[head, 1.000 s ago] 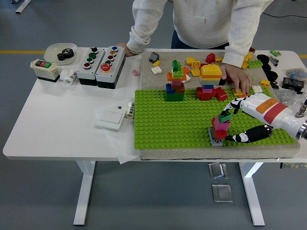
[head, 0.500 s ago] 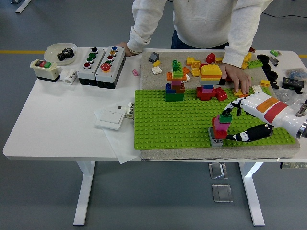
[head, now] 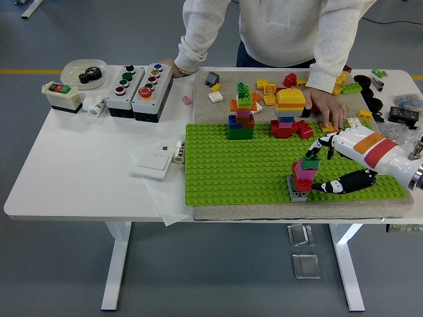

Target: Pick up the brick,pile it on top of brick,press brick,pick up the brick,pile it on top of brick,press brick

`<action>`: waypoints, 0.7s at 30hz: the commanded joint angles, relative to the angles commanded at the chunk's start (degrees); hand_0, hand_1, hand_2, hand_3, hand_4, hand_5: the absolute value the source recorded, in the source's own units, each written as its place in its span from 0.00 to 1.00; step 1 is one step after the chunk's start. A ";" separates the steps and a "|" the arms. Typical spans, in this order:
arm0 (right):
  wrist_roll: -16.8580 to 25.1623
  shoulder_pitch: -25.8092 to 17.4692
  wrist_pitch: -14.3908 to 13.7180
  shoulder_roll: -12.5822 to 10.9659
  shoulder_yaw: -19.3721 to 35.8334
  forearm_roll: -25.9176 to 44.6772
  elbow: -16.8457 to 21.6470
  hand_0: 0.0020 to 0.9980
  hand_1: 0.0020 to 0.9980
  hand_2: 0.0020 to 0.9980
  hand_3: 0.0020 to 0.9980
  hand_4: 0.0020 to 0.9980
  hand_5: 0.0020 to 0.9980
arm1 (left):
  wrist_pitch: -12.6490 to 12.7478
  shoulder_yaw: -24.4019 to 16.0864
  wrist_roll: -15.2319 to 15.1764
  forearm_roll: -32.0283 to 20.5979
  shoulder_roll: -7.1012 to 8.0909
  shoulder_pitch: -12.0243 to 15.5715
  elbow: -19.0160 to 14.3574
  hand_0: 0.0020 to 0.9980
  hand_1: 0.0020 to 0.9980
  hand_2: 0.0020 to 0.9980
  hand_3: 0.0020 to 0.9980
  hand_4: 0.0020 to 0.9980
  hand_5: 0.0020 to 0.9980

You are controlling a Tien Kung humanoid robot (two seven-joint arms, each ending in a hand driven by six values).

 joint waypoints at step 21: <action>-0.09 -0.42 -1.55 -0.28 0.94 -0.73 0.81 0.30 0.47 0.63 0.63 0.89 0.49 | -0.12 -0.23 0.08 0.37 0.01 0.11 0.00 0.80 0.72 0.60 0.53 0.53 0.51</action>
